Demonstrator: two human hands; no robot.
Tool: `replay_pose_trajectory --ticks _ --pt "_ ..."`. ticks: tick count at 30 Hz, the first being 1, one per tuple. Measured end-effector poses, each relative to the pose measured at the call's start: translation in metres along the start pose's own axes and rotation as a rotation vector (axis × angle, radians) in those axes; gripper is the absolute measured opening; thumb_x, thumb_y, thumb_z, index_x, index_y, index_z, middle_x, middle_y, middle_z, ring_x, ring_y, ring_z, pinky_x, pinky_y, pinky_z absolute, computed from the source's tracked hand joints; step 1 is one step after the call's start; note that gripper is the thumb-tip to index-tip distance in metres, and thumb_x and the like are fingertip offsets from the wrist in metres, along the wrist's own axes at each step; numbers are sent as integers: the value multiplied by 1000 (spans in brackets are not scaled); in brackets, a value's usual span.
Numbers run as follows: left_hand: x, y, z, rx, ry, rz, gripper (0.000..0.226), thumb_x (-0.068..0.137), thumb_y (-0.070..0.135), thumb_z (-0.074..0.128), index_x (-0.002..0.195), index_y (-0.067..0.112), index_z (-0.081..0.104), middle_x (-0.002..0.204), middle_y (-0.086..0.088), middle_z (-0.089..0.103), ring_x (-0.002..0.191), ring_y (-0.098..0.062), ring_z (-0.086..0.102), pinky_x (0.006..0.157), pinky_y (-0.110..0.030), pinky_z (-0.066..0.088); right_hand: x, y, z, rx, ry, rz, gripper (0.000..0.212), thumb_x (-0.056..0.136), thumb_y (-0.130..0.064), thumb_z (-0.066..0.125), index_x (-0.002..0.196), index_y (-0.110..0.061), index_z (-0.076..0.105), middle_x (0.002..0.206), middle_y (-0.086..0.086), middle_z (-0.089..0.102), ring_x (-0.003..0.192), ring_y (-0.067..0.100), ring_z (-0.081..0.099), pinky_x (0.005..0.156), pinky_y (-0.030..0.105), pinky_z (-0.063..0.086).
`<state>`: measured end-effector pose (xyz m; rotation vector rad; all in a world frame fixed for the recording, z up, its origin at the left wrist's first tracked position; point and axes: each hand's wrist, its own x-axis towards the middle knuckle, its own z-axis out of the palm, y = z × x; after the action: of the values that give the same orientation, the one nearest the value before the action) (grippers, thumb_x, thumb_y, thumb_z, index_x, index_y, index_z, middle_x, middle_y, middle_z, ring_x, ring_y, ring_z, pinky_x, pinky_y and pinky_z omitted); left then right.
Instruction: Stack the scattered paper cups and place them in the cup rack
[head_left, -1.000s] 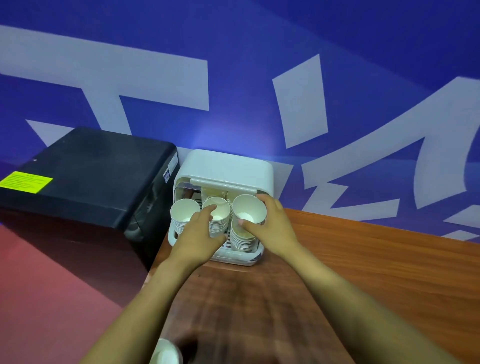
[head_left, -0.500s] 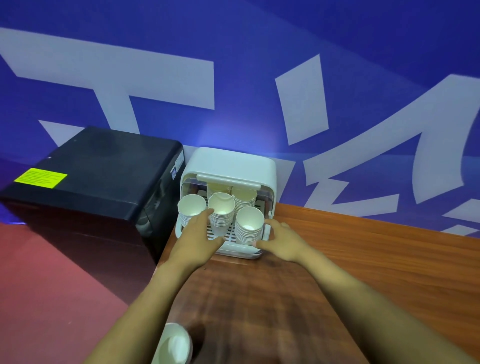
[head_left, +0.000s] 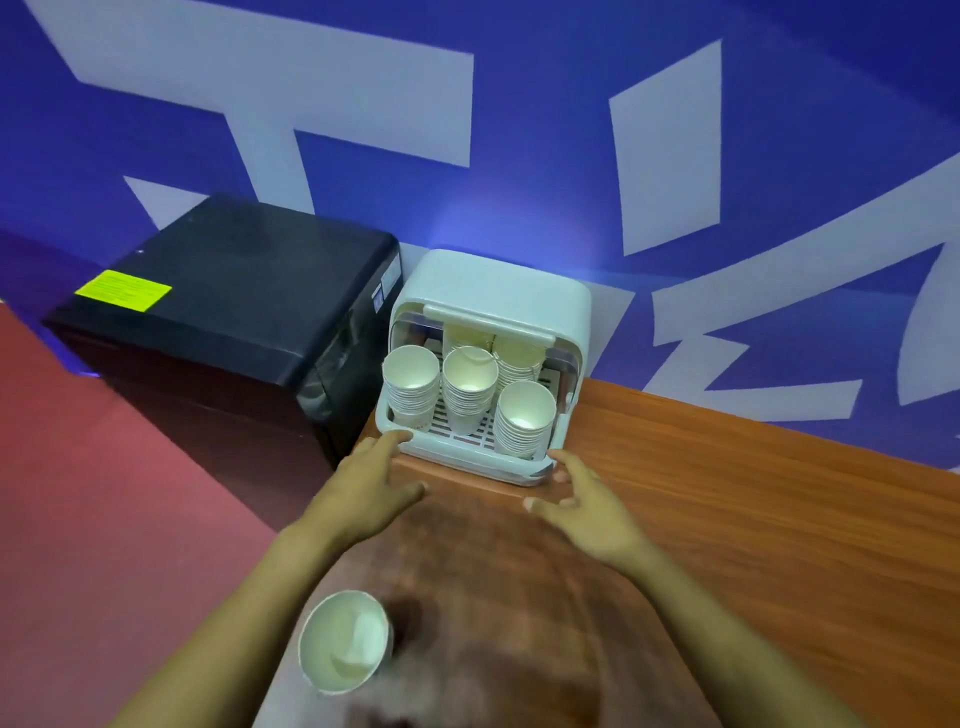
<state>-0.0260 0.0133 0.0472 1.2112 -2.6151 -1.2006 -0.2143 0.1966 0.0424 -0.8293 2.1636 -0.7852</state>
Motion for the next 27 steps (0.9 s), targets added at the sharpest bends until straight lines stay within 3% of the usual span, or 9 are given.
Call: replay_pose_trajectory --ticks 2,5,8,12,14,17,20,24,27 --pt "-8 -8 0 37 -2 -47 70 80 35 70 141 28 37 133 -5 45 123 -23 46 104 -38 40 5 4 4 33 -2 -9 71 80 -33 73 140 -31 34 129 -2 42 98 12 55 86 23 41" --pt "-10 -14 -2 79 24 -95 69 80 37 69 140 32 36 133 -2 44 123 -23 44 103 -38 40 25 5 8 107 102 7 79 74 -33 78 139 -30 32 133 2 41 114 21 52 98 35 43" --pt "-1 -6 -1 90 16 -74 69 80 35 69 140 29 36 133 -2 43 121 -22 46 103 -38 40 48 -10 10 178 187 5 85 72 -32 80 140 -21 32 136 4 39 124 21 44 96 28 37" --pt "25 23 6 82 18 75 67 81 31 67 141 28 36 138 0 40 126 -17 43 104 -33 39 76 -28 16 246 290 25 76 68 -28 82 132 -16 43 123 -1 50 118 20 50 87 27 42" --pt "45 41 9 141 79 165 64 84 29 63 141 28 35 141 4 36 123 -17 45 95 -30 44 84 -29 18 277 313 63 75 68 -28 83 131 -16 45 123 0 53 113 20 53 83 28 44" --pt "77 63 15 317 126 216 58 87 26 59 140 24 34 143 1 33 113 -25 52 79 -37 48 89 -25 21 320 321 124 72 72 -27 80 131 -16 42 113 -3 53 100 14 51 78 25 38" --pt "107 68 21 478 60 169 50 91 21 53 138 19 35 137 -6 40 104 -31 58 70 -37 43 93 -22 30 402 370 178 73 71 -24 81 131 -17 40 115 0 57 100 21 57 79 35 50" --pt "125 61 21 639 5 170 30 93 10 47 122 14 49 119 -10 56 102 -31 60 76 -38 46 100 -22 35 472 503 238 75 71 -21 81 131 -11 36 121 6 55 104 24 55 81 30 44" --pt "133 57 17 677 6 195 29 90 2 48 116 13 54 114 -10 58 101 -31 61 77 -37 48 107 -26 31 517 576 262 76 72 -22 81 131 -7 36 122 8 54 100 19 51 78 27 40"
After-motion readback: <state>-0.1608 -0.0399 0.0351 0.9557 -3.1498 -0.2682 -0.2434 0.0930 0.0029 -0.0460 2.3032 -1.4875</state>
